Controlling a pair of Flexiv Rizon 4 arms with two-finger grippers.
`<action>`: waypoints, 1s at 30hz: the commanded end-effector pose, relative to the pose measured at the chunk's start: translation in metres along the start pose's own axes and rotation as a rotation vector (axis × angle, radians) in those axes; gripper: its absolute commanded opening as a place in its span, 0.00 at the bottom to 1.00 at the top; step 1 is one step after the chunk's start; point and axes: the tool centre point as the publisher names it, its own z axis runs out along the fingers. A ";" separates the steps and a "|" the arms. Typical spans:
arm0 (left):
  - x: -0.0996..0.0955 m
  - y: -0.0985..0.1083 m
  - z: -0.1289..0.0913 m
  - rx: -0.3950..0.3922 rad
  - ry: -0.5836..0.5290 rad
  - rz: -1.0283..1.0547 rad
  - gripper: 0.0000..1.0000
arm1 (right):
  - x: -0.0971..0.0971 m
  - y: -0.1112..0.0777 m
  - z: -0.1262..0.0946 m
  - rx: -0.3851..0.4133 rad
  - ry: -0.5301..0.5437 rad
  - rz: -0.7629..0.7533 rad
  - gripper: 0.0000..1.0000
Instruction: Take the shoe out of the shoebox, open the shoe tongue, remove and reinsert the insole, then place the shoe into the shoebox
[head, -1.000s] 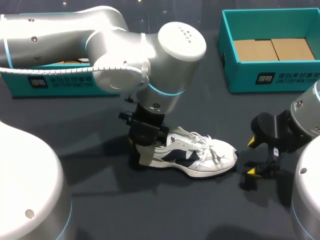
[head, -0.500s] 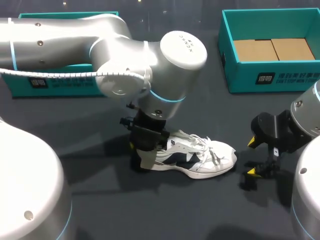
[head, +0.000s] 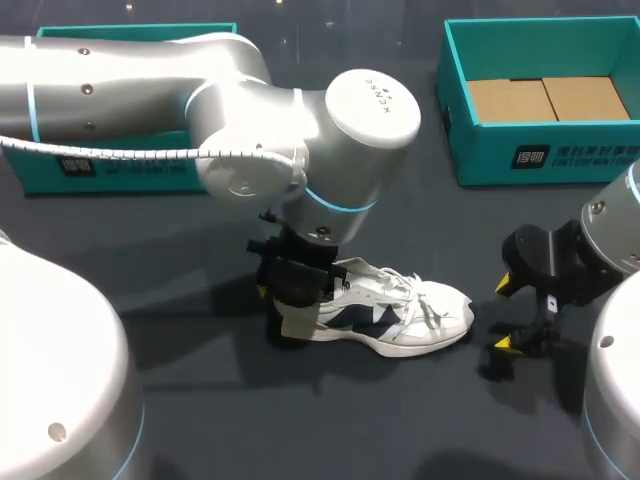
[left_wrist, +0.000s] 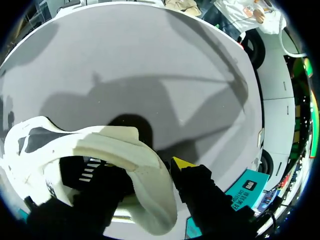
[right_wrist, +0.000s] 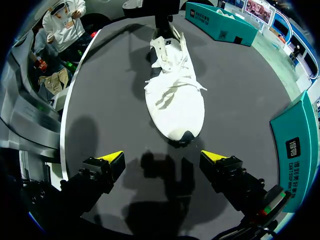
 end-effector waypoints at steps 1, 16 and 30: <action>0.016 -0.006 -0.014 -0.010 -0.048 0.004 1.00 | 0.002 0.000 -0.001 0.001 -0.003 0.000 1.00; 0.079 -0.023 -0.081 0.268 -0.452 -0.224 1.00 | 0.002 0.000 -0.001 0.001 -0.003 0.000 1.00; 0.084 -0.029 -0.077 0.294 -0.543 -0.309 1.00 | 0.002 0.000 -0.001 0.001 -0.003 0.000 1.00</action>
